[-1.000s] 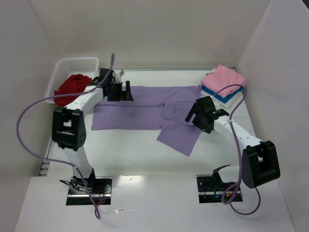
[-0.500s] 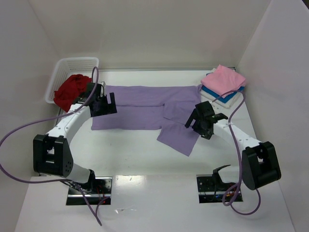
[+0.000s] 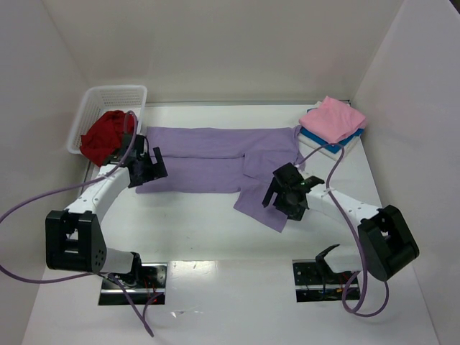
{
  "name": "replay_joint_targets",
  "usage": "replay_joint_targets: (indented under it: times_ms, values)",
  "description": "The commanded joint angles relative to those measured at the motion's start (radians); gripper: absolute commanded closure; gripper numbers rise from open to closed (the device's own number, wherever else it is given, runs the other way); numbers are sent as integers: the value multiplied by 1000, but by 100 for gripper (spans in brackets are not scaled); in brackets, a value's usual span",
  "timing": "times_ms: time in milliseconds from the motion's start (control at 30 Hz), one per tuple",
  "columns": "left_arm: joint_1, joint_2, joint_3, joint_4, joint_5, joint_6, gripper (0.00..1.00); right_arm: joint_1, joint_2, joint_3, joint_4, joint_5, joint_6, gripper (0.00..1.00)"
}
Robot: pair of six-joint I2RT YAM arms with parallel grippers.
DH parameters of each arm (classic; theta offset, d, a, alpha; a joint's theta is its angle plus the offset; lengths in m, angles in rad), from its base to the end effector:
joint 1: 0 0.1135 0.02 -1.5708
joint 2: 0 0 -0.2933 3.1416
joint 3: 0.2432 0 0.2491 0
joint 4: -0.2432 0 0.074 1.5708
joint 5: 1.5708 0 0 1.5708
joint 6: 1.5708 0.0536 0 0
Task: Fold and stack the t-shirts
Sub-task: Grap the side of the flattened tshirt closest away from the robot with both arms
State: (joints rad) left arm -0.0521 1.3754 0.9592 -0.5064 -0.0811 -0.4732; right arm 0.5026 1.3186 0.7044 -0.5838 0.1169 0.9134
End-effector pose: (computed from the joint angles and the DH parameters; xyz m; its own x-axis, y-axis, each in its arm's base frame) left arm 0.2852 -0.0105 0.2568 -0.7100 -0.4178 -0.5668 -0.3601 0.9072 -0.2177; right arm 0.2005 0.1031 0.1887 -0.8479 0.4310 -0.3085 0.3765 0.8995 0.2219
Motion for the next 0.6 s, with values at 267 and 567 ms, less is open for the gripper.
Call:
replay_joint_targets:
  times_ms: [267, 567]
  values:
    - [41, -36, -10, 39, 32, -22, 0, 36, -12, -26, -96, 158, 173, 0]
    - [81, -45, -10, 48, 72, 7, 0, 36, 96, 20, -87, 168, 164, 27]
